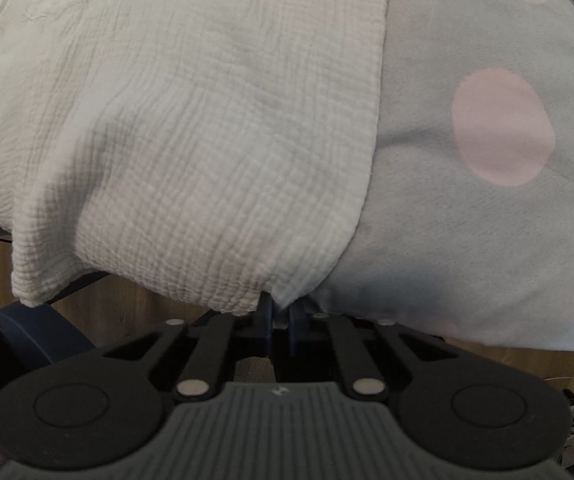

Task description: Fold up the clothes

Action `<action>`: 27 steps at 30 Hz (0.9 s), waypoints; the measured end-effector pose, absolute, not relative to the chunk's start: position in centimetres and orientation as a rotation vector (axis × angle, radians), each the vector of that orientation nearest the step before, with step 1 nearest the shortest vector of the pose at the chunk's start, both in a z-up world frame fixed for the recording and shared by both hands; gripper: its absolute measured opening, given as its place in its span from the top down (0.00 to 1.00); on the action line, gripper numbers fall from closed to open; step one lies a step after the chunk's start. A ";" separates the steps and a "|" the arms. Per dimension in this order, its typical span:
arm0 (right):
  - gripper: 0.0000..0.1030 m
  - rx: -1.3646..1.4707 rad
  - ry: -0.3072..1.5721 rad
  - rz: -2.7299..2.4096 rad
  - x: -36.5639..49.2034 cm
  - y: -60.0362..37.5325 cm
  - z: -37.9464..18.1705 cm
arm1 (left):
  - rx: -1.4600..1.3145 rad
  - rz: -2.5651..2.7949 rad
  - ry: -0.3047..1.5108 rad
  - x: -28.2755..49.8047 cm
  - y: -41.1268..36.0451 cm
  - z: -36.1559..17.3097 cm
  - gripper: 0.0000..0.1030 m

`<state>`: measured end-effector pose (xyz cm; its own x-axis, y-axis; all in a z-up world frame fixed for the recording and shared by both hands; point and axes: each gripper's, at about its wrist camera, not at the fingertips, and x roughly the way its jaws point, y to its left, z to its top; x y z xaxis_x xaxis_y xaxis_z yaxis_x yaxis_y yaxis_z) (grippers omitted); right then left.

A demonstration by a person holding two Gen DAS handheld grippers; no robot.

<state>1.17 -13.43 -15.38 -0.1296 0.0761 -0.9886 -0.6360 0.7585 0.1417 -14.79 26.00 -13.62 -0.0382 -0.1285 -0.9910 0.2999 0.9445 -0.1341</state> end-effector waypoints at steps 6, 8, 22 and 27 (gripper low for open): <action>0.95 -0.621 1.608 0.649 0.9 -13.7 -13.7 | 0.136 -0.368 1.623 -15.4 26.7 -13.1 0.97; 0.95 -0.677 1.607 0.664 1.0 -14.1 -12.4 | 0.130 -0.393 1.632 -16.0 26.7 -12.7 0.97; 0.79 -0.743 1.601 0.650 3.3 -14.0 -8.7 | 0.062 -0.433 1.608 -14.9 28.8 -10.7 0.64; 0.79 -0.649 1.465 0.660 6.0 -12.5 -5.2 | -0.052 -0.428 1.451 -12.0 32.1 -7.2 0.62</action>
<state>5.99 -12.51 -5.20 0.0017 0.0083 -1.0000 -0.7433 0.6690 0.0043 -12.00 32.14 -7.19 0.0584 -0.3139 -0.9477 0.2514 0.9233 -0.2903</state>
